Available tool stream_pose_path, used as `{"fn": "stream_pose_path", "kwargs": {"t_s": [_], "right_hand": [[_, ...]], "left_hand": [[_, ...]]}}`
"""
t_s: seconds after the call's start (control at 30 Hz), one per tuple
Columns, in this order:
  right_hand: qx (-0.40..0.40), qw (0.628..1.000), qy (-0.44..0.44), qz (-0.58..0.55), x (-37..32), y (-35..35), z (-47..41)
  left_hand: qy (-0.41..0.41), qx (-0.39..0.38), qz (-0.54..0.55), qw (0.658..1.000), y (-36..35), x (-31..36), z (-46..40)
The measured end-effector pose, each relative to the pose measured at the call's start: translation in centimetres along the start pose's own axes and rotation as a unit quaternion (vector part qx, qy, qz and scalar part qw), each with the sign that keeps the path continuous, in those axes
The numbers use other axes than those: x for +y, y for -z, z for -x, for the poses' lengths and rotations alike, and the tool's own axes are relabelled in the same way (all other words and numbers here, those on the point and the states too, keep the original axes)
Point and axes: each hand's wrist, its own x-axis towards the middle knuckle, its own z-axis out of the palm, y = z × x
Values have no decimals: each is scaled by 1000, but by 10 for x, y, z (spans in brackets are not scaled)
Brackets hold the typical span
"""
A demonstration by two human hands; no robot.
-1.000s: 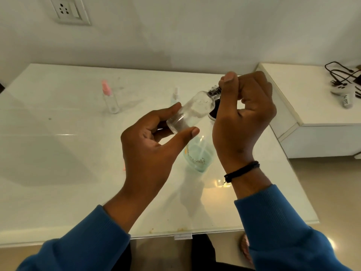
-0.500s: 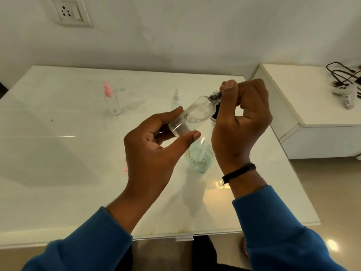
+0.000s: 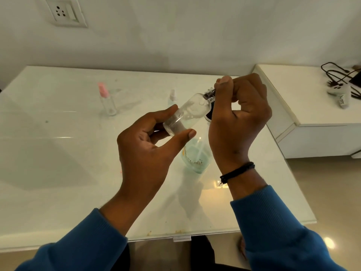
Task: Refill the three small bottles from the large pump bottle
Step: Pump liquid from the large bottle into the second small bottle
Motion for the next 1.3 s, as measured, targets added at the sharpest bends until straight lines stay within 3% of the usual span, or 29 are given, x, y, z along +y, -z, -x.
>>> {"fn": "stream_pose_path", "kwargs": {"t_s": [1.3], "right_hand": [[13, 1000, 5, 5, -4, -2, 0]], "left_hand": [[1, 3, -2, 1000, 0, -2, 0]]}}
